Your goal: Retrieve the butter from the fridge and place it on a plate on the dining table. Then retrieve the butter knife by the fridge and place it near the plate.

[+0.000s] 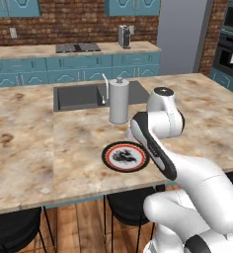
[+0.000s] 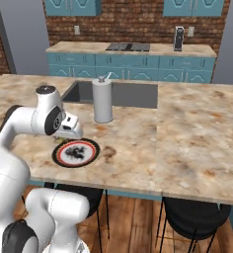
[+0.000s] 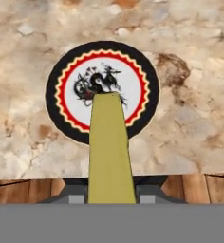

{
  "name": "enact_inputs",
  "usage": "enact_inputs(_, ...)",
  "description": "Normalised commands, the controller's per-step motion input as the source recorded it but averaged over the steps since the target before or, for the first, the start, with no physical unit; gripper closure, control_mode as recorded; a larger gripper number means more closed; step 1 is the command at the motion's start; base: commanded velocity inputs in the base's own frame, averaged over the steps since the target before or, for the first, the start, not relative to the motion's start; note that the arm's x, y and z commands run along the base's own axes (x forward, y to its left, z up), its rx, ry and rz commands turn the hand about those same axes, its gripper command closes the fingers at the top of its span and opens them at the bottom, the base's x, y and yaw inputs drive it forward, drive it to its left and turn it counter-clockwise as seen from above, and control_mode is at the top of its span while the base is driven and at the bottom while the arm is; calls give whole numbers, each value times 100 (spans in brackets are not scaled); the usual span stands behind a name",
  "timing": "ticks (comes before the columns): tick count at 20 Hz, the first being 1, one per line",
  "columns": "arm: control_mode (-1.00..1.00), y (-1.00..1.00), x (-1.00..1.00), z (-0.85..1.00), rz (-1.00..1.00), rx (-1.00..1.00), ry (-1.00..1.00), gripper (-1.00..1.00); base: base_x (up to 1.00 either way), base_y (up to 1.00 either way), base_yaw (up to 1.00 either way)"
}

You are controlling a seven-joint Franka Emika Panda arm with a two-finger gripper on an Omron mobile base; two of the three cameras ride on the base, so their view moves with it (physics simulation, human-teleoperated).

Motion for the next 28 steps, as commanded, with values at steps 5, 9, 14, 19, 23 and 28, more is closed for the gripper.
enact_inputs(5,-100,20,34,-77,1,0,14,100,0,0,0)
enact_inputs(9,-100,11,47,-50,0,0,6,100,0,0,0)
enact_inputs(14,-100,1,52,-38,0,0,0,100,0,0,0)
enact_inputs(19,-100,5,34,-46,0,0,-2,100,0,0,0)
enact_inputs(23,-100,10,18,-31,0,0,-4,100,0,0,0)
enact_inputs(28,-100,7,23,-25,0,0,-3,100,0,0,0)
